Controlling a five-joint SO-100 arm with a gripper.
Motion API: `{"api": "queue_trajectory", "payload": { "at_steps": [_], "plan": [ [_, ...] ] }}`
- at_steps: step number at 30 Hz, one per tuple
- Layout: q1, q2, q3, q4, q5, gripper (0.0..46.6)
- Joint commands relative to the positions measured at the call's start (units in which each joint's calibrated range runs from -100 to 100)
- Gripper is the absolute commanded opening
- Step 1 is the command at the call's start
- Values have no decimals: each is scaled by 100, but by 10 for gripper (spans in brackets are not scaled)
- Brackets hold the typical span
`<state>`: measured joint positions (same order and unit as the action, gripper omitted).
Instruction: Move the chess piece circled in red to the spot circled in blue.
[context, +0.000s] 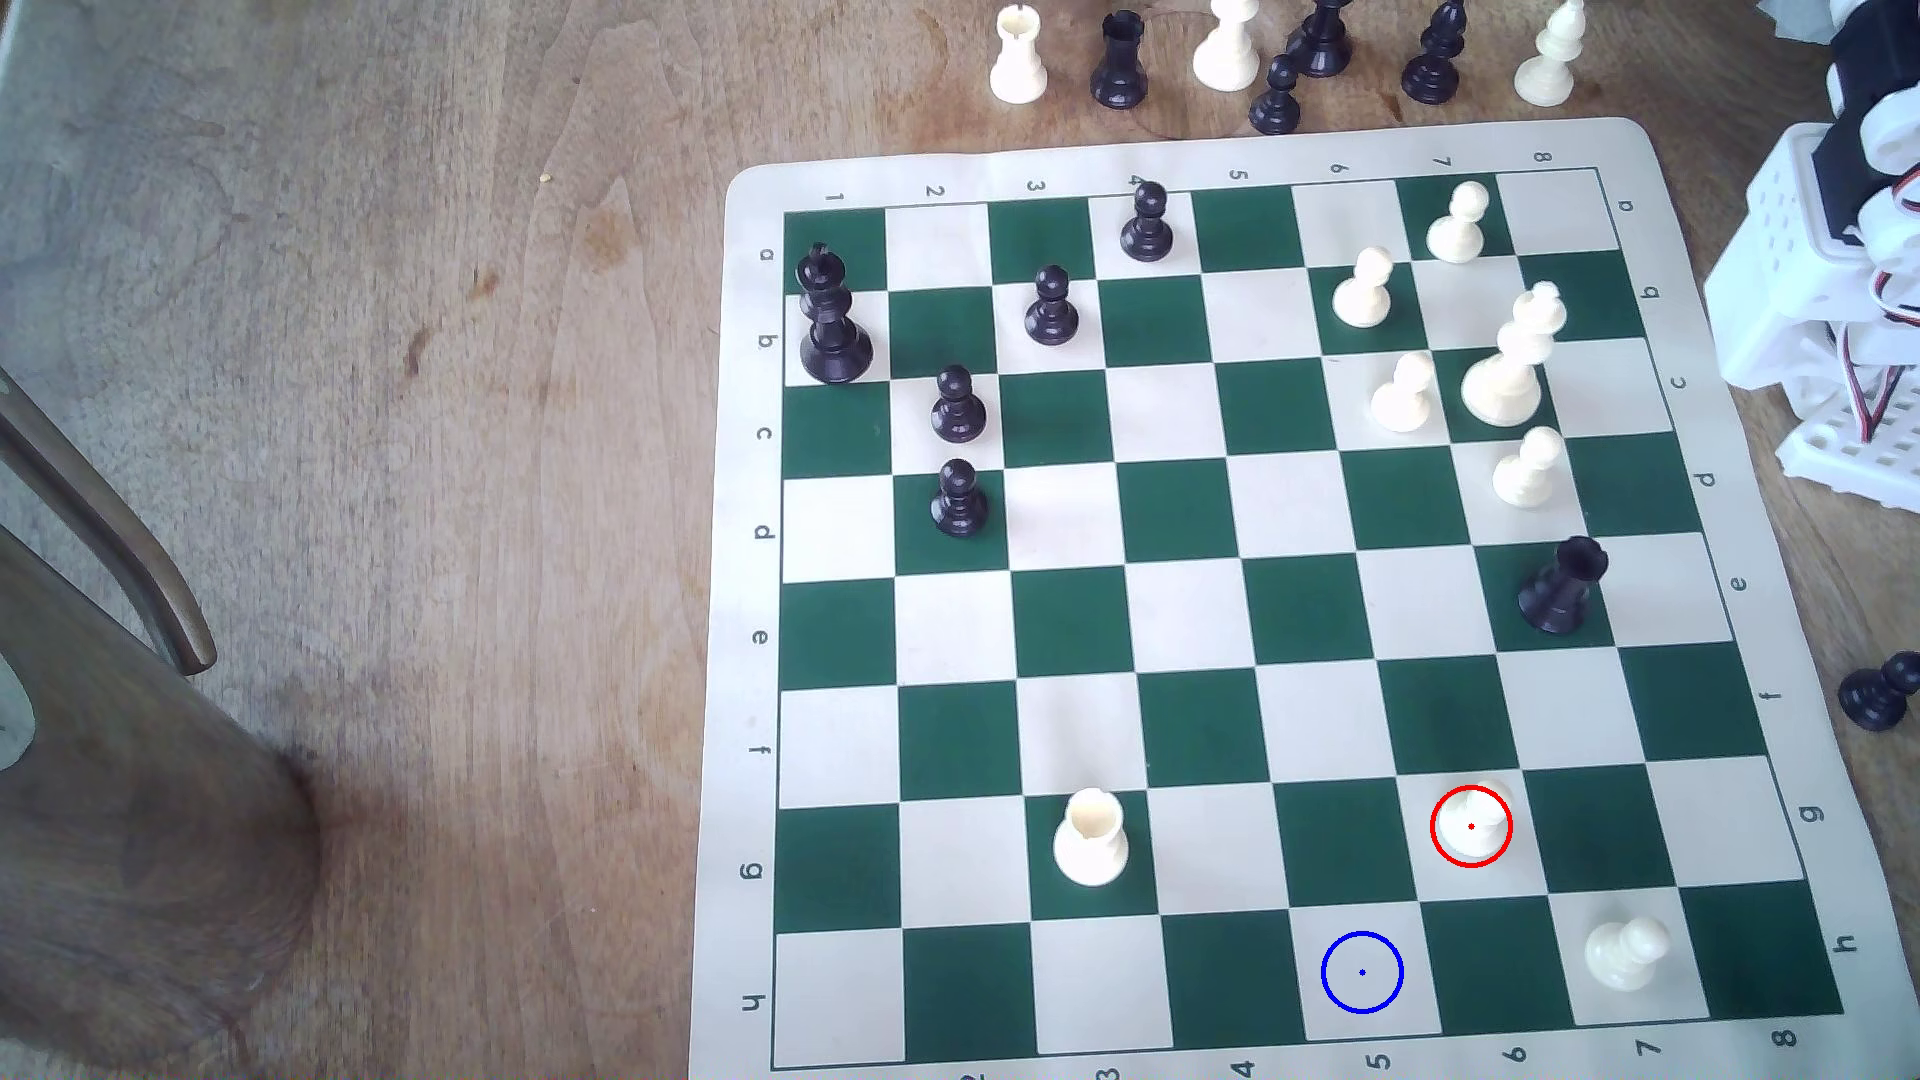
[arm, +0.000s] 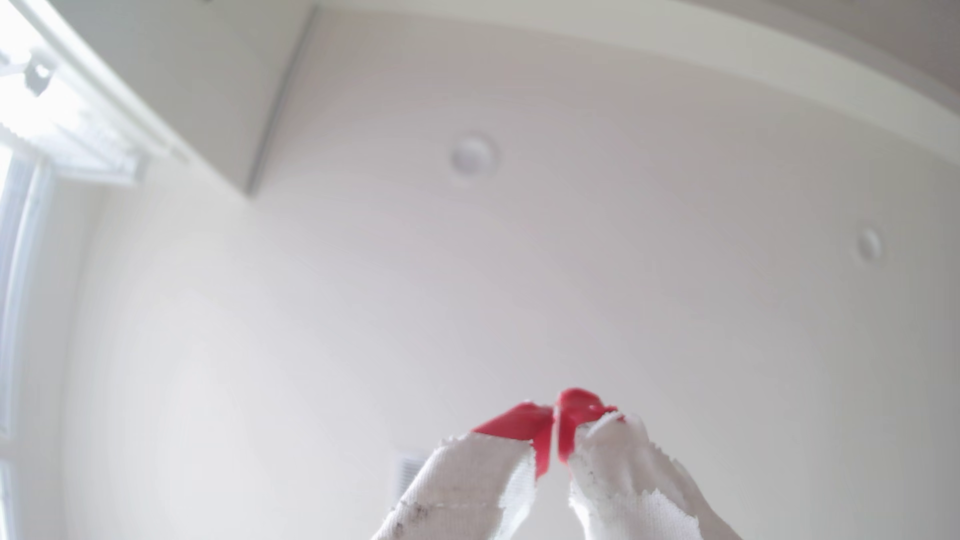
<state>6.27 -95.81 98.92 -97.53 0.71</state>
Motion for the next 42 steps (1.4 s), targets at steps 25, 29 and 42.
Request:
{"api": "queue_trajectory", "payload": {
  "at_steps": [25,29,42],
  "plan": [
    [-521,6,-2775,7869,-24,2],
    [-1030,65,-3436,10097,5,2],
    [-1116,2646,-6084,14552,-918,54]
  ]
}}
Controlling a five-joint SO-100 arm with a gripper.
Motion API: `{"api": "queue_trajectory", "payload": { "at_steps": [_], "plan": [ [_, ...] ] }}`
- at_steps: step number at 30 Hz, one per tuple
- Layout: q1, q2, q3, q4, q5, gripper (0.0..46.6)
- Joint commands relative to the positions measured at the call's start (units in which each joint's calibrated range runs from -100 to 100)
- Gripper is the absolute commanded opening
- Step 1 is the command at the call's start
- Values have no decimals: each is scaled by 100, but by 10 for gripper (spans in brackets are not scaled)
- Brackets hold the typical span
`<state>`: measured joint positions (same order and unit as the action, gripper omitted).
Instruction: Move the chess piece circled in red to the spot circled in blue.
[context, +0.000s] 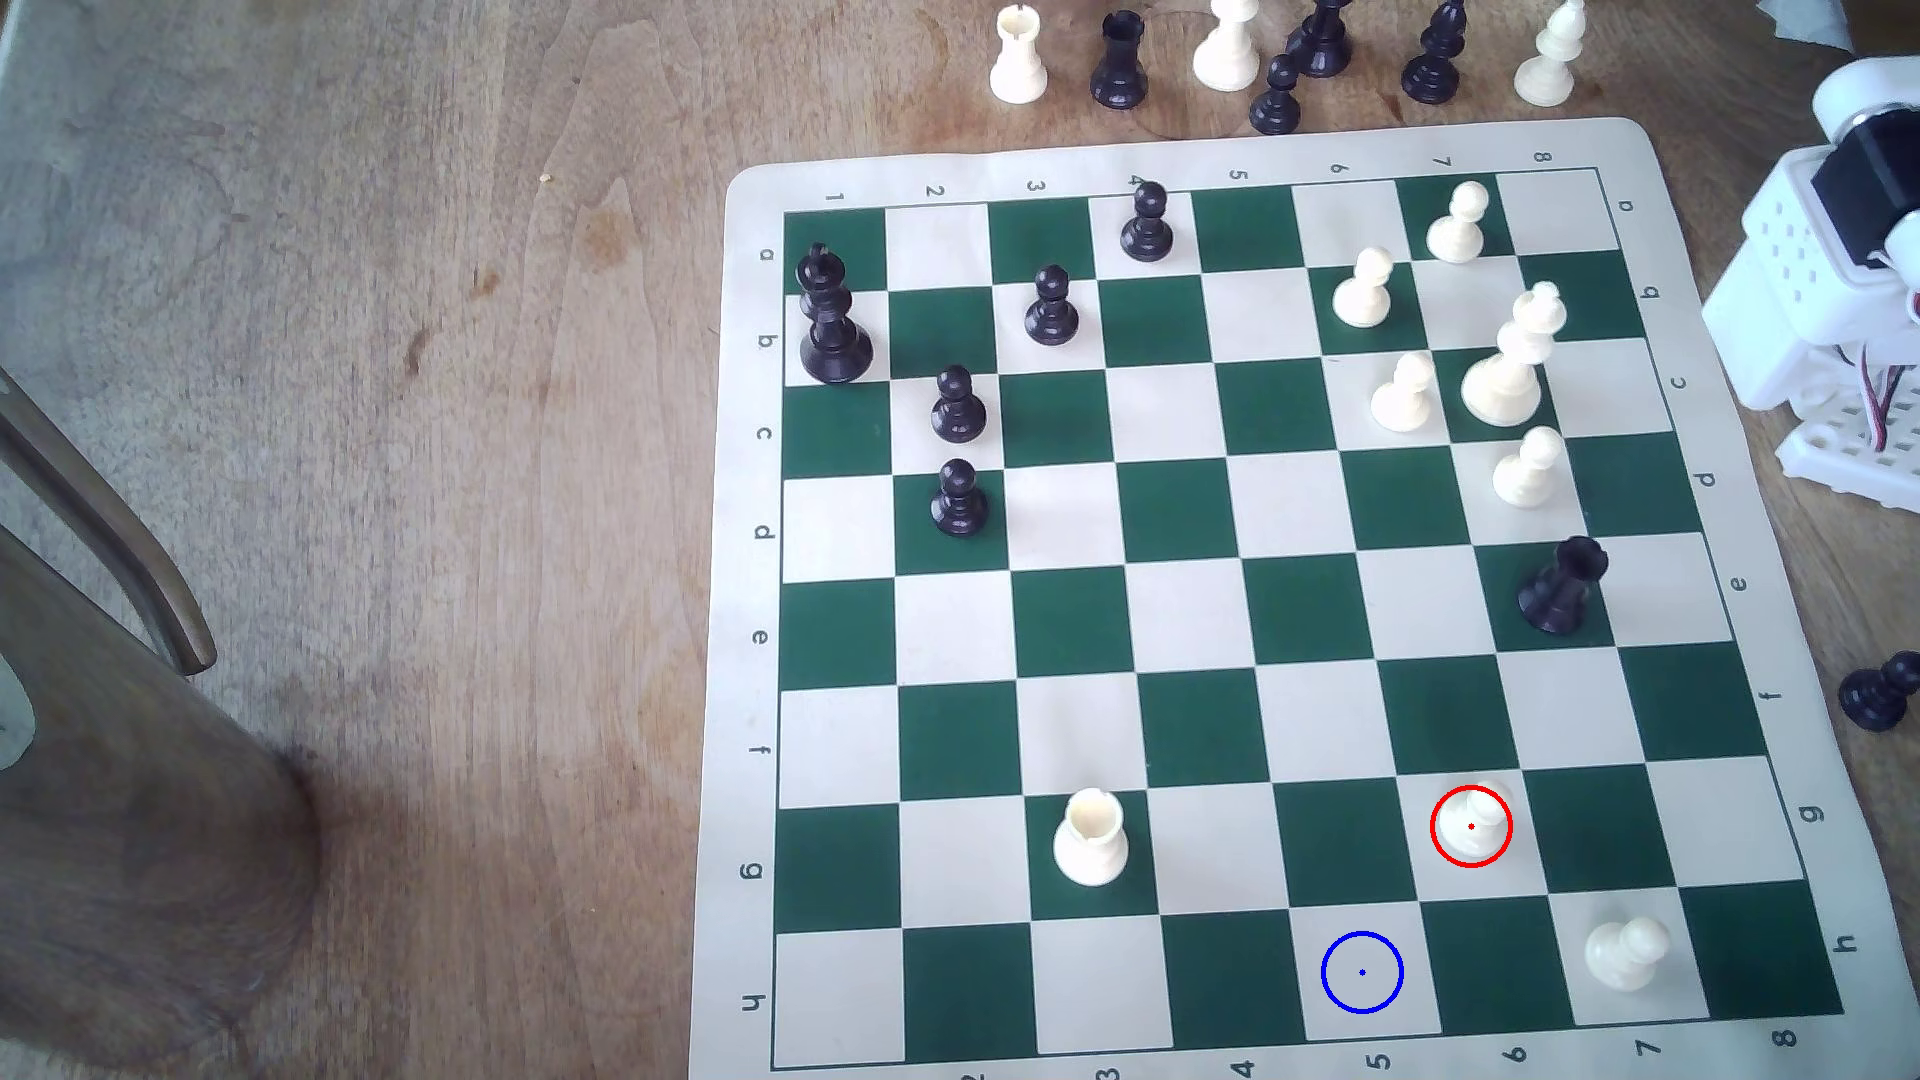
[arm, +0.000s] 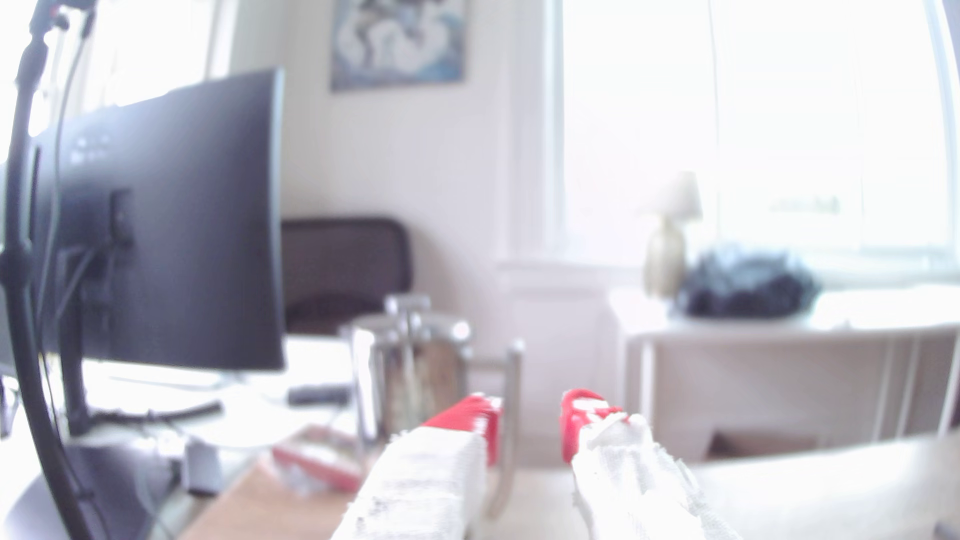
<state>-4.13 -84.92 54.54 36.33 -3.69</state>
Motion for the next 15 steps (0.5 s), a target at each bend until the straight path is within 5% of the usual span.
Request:
{"api": "queue_trajectory", "payload": {
  "at_steps": [1,5,11,15],
  "plan": [
    [-107,1811,-1819,1444,-581,46],
    [-303,2762,-2363,2386,-1167,46],
    [-991,5045,-4375,4663,-1651,32],
    [-1632,6039,-4702,5122,-2002,32]
  ]
}}
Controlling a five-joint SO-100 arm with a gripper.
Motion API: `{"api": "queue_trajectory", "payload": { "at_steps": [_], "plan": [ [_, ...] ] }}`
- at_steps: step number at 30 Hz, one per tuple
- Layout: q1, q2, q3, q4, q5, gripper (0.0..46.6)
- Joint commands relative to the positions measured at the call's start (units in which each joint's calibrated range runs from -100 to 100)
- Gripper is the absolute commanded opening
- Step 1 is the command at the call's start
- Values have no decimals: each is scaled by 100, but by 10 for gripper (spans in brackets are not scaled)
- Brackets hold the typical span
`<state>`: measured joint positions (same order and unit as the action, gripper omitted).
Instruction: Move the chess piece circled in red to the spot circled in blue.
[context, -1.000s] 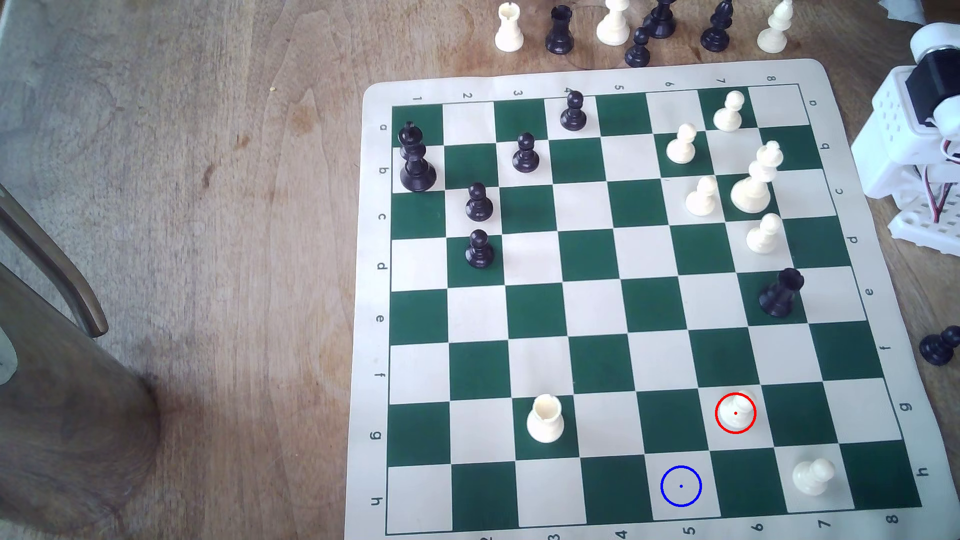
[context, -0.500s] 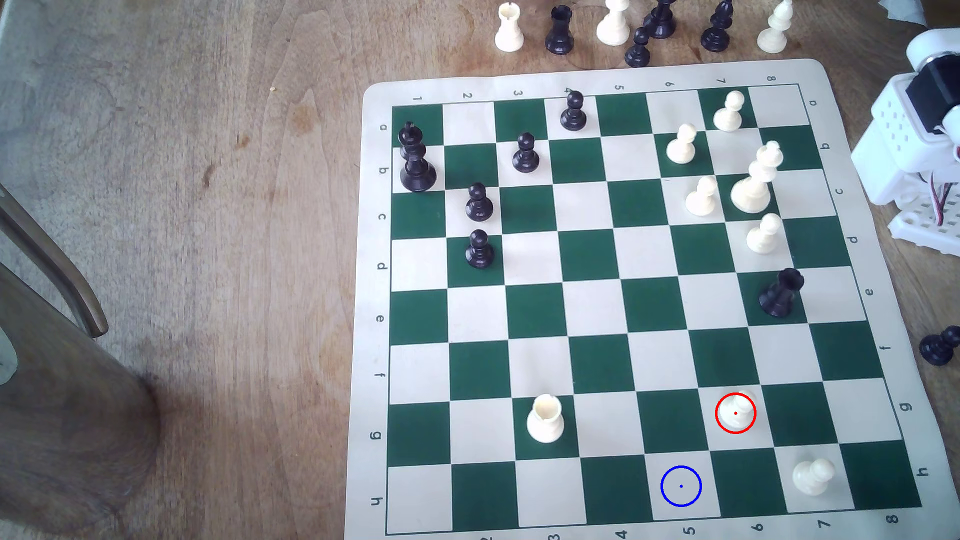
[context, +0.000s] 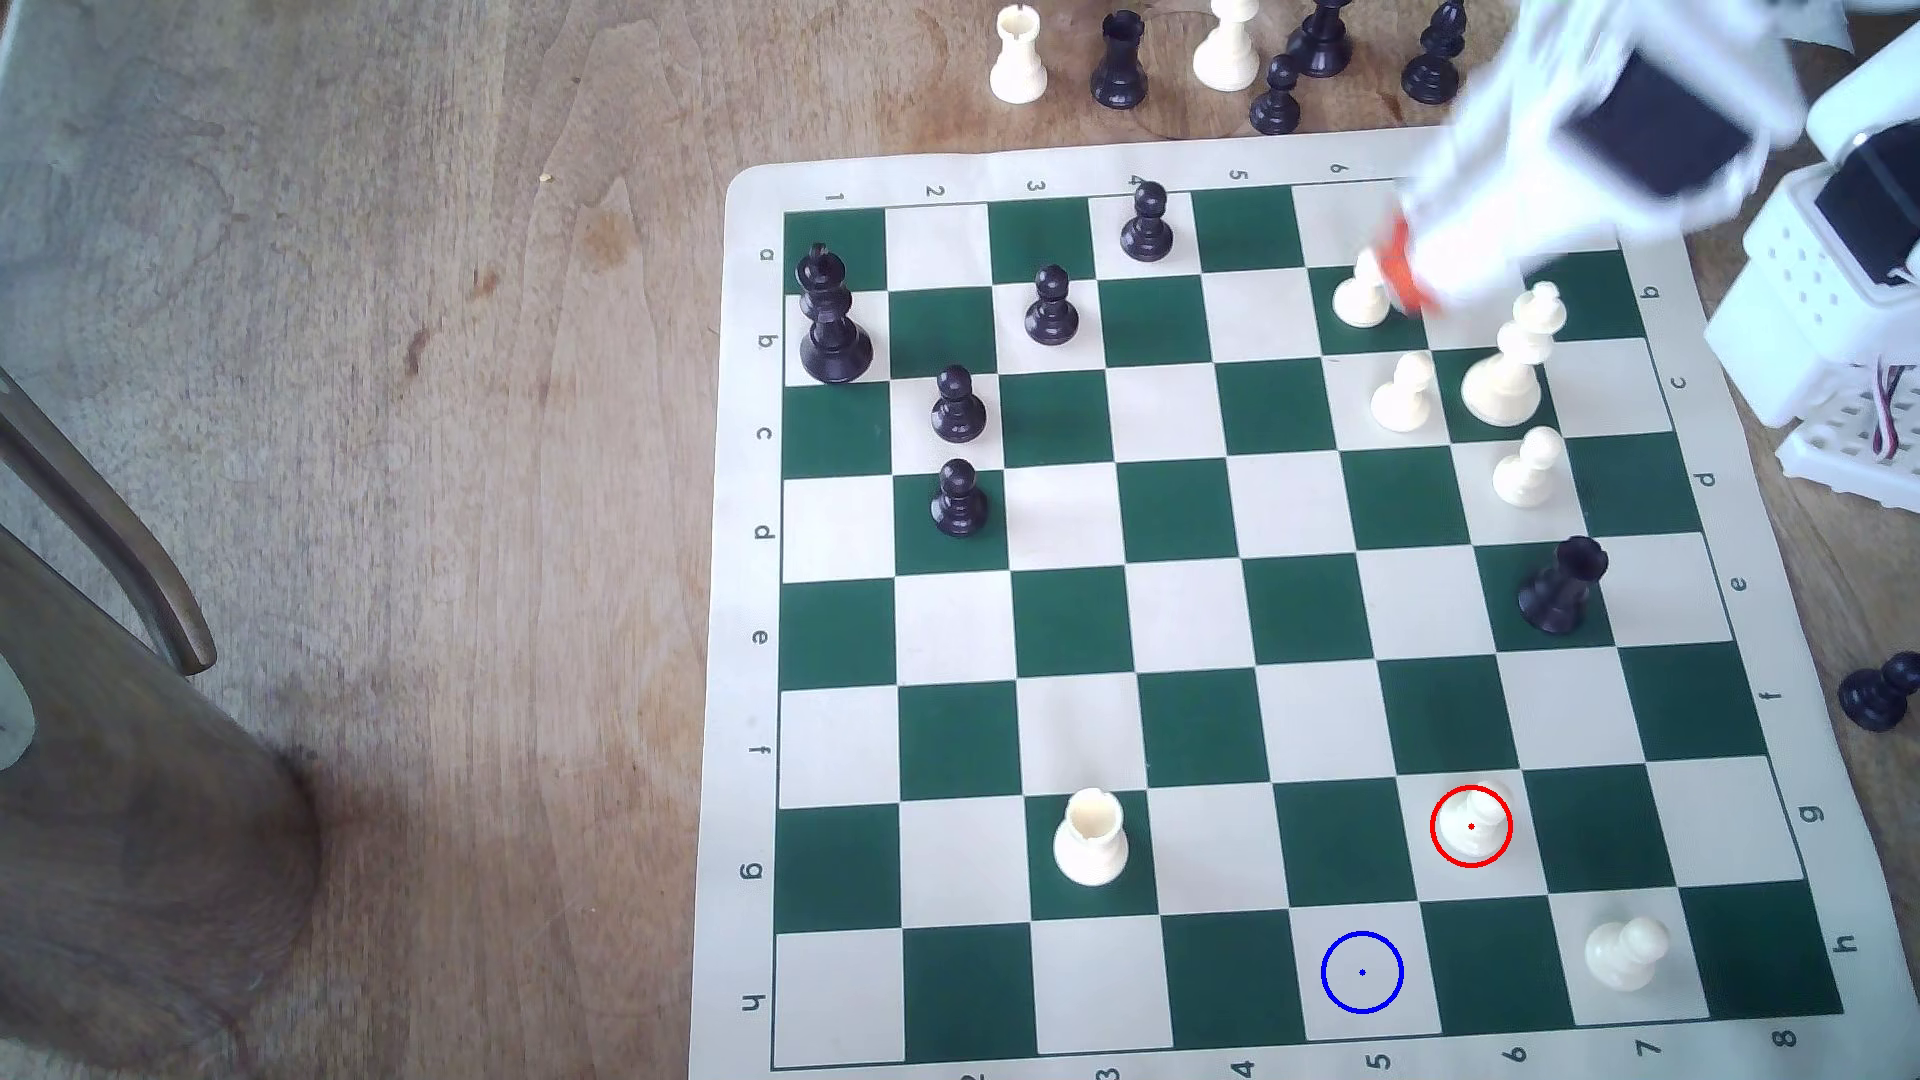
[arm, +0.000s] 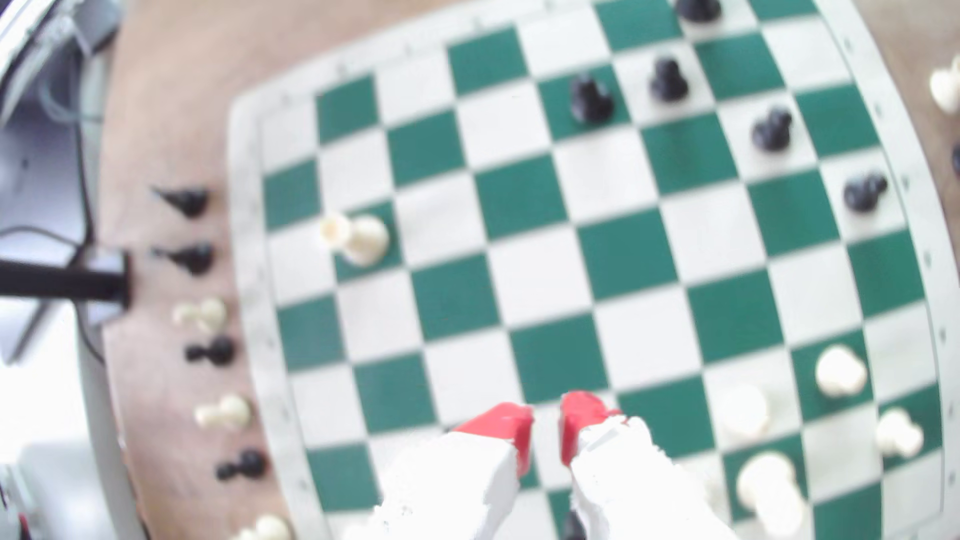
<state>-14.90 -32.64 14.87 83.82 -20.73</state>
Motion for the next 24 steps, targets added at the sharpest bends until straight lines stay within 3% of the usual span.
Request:
{"api": "queue_trajectory", "payload": {
  "at_steps": [1,8,11,12,14,18,24],
  "plan": [
    [-689,921,-752,356,-332,33],
    [-1635,1735,-1024,242,-567,39],
    [-1651,1990,-689,-29,-567,65],
    [-1627,2058,-308,-340,-571,102],
    [-1612,2151,-45,-586,-576,125],
    [-1416,2627,-72,-782,-781,94],
    [-1510,2703,27,-758,-947,151]
  ]
}}
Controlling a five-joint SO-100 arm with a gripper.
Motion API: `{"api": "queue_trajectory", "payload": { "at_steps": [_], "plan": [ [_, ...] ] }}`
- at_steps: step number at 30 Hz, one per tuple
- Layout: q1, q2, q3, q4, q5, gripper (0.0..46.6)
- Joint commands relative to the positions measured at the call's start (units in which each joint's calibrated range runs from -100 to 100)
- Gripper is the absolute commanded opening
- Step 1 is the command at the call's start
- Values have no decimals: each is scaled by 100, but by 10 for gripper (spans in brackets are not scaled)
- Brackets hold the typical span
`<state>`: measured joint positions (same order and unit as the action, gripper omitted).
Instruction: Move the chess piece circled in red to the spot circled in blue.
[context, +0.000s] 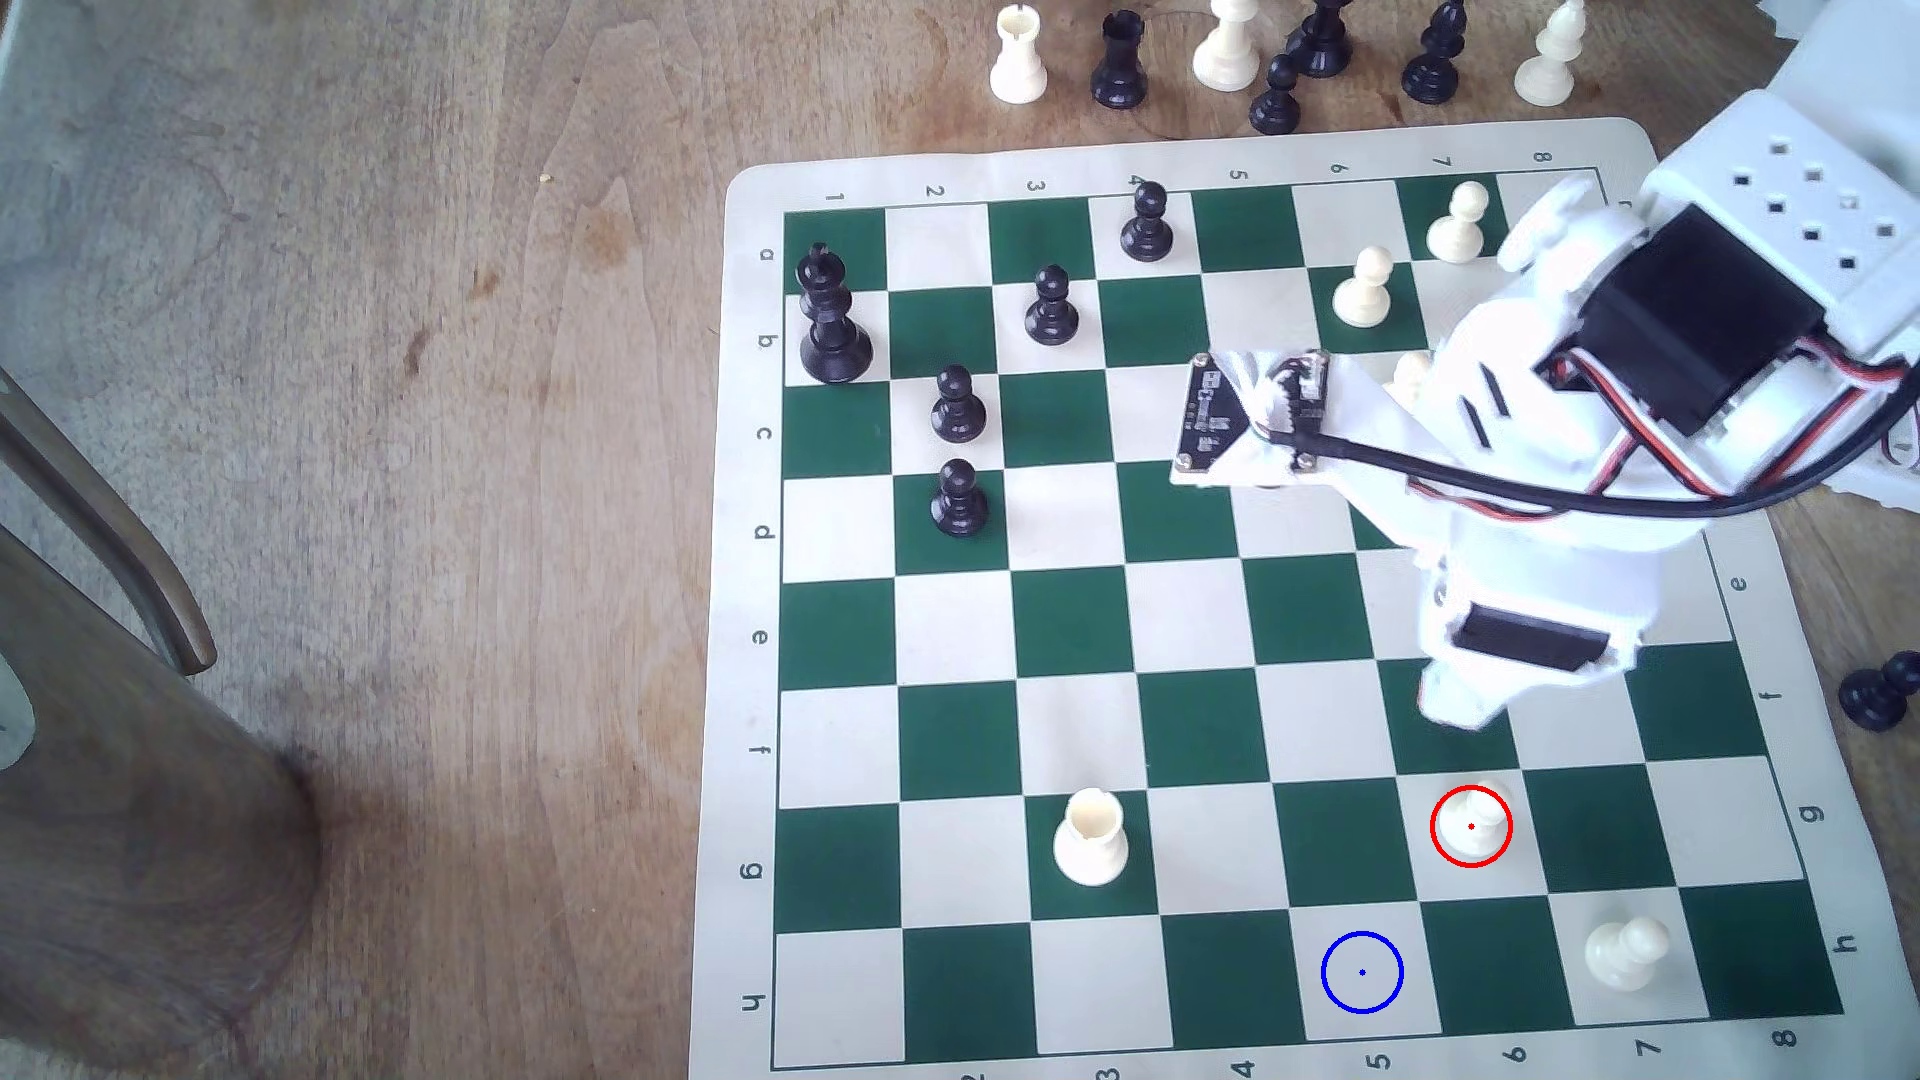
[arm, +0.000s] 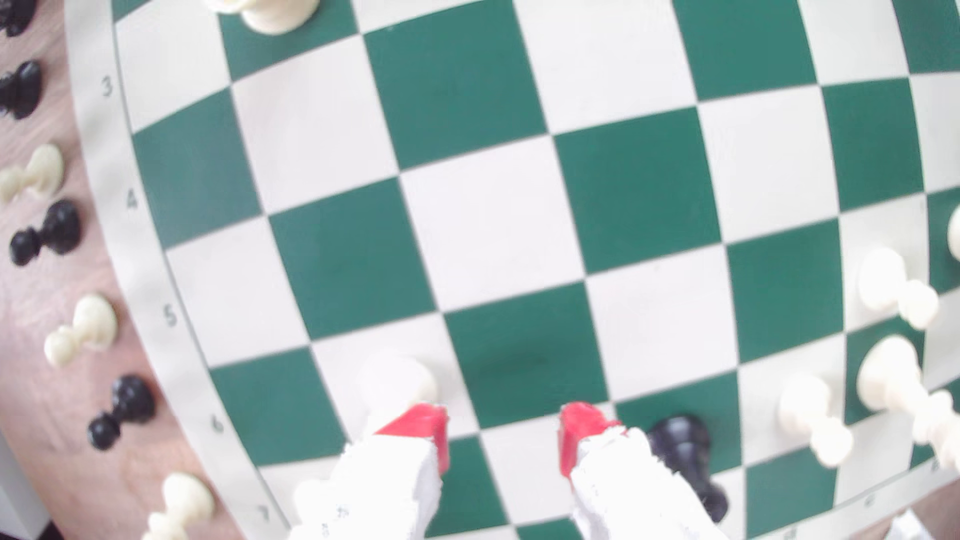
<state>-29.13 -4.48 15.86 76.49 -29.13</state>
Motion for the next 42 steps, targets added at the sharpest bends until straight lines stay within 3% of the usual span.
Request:
{"api": "queue_trajectory", "payload": {
  "at_steps": [1,7,18,24,28,42],
  "plan": [
    [-173,-120,-72,-33,-137,185],
    [-579,-137,0,-131,-156,266],
    [-665,-44,916,-1171,-147,262],
    [-767,-112,1070,-1450,-171,225],
    [-939,15,1442,-1916,-151,224],
    [-806,-163,1451,-2080,-93,193]
  ]
}}
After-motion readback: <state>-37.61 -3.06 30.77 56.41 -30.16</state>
